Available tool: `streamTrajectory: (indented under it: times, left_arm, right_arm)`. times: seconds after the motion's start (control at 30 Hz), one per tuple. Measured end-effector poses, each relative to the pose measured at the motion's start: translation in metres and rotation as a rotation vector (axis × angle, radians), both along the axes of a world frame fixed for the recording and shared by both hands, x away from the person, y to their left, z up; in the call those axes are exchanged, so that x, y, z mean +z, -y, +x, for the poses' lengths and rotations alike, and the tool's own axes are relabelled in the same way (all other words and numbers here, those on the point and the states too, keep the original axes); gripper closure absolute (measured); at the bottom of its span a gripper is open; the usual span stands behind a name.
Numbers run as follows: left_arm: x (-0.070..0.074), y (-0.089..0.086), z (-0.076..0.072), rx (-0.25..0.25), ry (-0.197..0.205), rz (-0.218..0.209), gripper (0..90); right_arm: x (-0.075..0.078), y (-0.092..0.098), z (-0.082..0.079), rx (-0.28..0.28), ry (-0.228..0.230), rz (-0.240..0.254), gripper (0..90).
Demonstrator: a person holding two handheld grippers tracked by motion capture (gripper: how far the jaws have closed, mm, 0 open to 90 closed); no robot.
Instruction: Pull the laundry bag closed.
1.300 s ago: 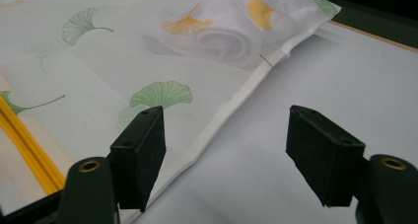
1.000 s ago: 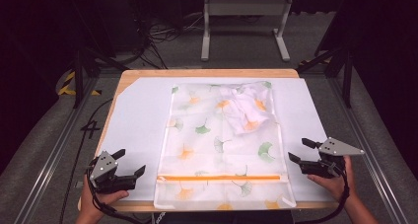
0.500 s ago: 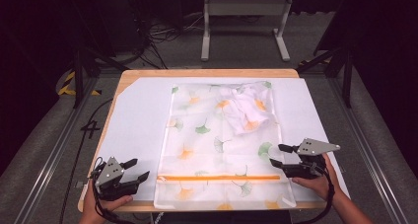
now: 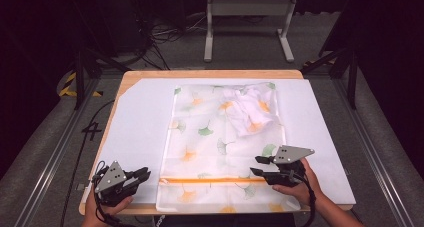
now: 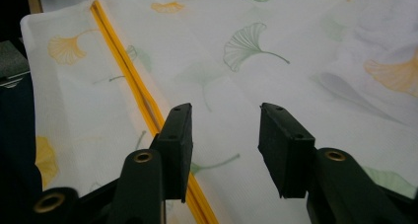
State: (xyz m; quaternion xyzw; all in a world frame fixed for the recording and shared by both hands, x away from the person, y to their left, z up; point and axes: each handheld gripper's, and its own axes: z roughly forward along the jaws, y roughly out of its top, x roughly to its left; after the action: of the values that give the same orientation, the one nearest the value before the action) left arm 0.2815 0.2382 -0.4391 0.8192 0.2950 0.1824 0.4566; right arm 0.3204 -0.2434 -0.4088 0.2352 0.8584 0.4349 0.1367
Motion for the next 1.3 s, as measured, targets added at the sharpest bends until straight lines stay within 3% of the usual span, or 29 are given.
streamTrajectory:
  times: [0.2, 0.43, 0.7, 0.87, 1.07, 1.3]
  left_arm:
    - [0.000, 0.003, -0.010, -0.019, -0.012, 0.016, 89.9]
    - [-0.003, 0.006, -0.023, -0.021, -0.032, 0.035, 90.0]
    - [-0.005, 0.013, -0.033, -0.052, -0.045, 0.054, 90.0]
    - [-0.008, 0.022, -0.034, -0.077, -0.063, 0.080, 90.0]
    - [-0.012, 0.030, -0.031, -0.098, -0.081, 0.092, 90.0]
    - [-0.016, 0.036, -0.026, -0.117, -0.087, 0.113, 90.0]
  right_arm:
    - [0.001, -0.034, 0.005, 0.053, -0.015, -0.004, 56.2]
    - [0.001, -0.077, 0.012, 0.160, -0.036, 0.013, 66.4]
    - [0.005, -0.133, 0.011, 0.276, -0.063, 0.034, 68.2]
    - [0.004, -0.155, 0.009, 0.303, -0.042, 0.013, 67.2]
    - [-0.001, -0.188, 0.010, 0.344, -0.054, -0.016, 67.1]
    - [-0.010, -0.219, 0.013, 0.357, -0.109, -0.031, 67.1]
